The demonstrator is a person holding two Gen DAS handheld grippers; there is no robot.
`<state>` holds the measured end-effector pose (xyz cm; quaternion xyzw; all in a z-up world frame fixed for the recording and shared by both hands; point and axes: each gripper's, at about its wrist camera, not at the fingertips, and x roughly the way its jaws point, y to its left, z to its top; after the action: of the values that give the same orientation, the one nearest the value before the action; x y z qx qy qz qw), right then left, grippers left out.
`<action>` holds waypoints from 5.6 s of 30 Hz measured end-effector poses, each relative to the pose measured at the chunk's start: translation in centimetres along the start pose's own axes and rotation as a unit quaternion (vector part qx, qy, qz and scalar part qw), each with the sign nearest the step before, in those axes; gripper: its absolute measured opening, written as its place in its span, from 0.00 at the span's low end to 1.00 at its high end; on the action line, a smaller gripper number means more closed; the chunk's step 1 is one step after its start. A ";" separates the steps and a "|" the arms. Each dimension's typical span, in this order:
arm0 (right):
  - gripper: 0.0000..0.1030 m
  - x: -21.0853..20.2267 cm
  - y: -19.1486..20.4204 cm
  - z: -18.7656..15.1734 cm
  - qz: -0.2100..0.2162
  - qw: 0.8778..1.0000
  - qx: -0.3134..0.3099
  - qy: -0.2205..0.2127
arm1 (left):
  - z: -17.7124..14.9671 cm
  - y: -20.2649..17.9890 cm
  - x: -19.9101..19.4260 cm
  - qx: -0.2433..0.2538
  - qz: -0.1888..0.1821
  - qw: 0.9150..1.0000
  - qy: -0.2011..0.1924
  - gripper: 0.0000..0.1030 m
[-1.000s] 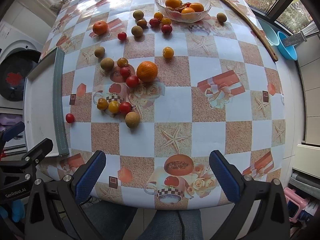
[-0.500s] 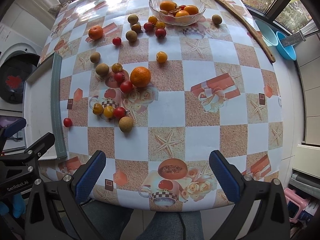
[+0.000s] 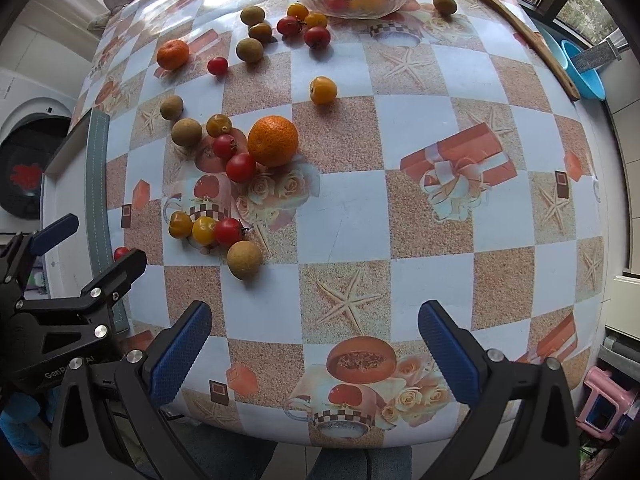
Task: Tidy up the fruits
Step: 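Grasp a tan round fruit with the right tool while the left tool grasps a yellow cherry tomato, then carry both held fruits over the white tray with both tools, then open both tools to drop the fruits into the white tray, then move both tools back over the fruits on the table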
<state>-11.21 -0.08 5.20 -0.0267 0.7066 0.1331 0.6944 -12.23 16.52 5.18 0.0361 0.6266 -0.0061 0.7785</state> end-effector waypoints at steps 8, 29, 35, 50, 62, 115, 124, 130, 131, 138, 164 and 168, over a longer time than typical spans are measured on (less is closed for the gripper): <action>0.75 2.7 1.3 -0.9 0.031 0.998 -0.052 0.006 | 0.1 -0.2 3.0 0.030 -0.014 0.999 0.010 0.86; 0.27 5.6 5.6 1.7 0.045 0.990 -0.130 -0.030 | 0.9 -0.2 4.1 0.031 -0.107 0.994 -0.001 0.47; 0.27 4.8 4.0 1.0 0.054 0.994 -0.092 -0.026 | 0.3 -1.6 3.8 0.067 -0.126 0.990 -0.001 0.25; 0.27 3.2 2.2 -0.3 0.067 0.996 -0.062 -0.025 | 0.8 -3.8 3.9 0.136 -0.121 0.983 -0.012 0.25; 0.27 0.3 1.6 -0.4 0.065 0.996 -0.041 -0.033 | -0.1 1.5 0.2 0.007 -0.148 0.988 -0.035 0.25; 0.72 6.9 30.5 4.6 0.077 0.960 -0.265 0.038 | -14.0 19.6 1.0 -0.223 0.040 0.974 0.008 0.82; 0.82 2.2 24.7 5.1 0.080 0.977 -0.195 -0.012 | -10.9 16.8 -1.9 -0.178 0.033 0.983 -0.017 0.82; 0.82 0.7 16.7 5.5 0.059 0.991 -0.120 -0.014 | -6.4 13.5 -3.0 -0.132 0.015 0.990 -0.038 0.82; 0.82 0.5 15.5 5.5 0.056 0.992 -0.108 -0.016 | -5.5 13.0 -3.1 -0.126 0.009 0.991 -0.040 0.82; 0.82 -0.8 7.3 5.8 0.030 0.999 -0.020 -0.030 | 0.6 9.0 -2.9 -0.102 -0.017 0.994 -0.043 0.82; 0.61 4.3 -1.0 14.0 0.001 0.998 0.059 -0.026 | 9.9 5.0 7.1 -0.120 -0.018 0.992 0.013 0.81; 0.43 4.4 0.4 14.2 -0.018 0.999 0.040 -0.027 | 9.9 4.1 7.3 -0.106 -0.007 0.994 0.010 0.67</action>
<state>2.42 4.14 0.88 -0.0075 0.6918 0.0929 0.7161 -0.74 20.25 0.35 -0.0512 0.6320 0.0555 0.7712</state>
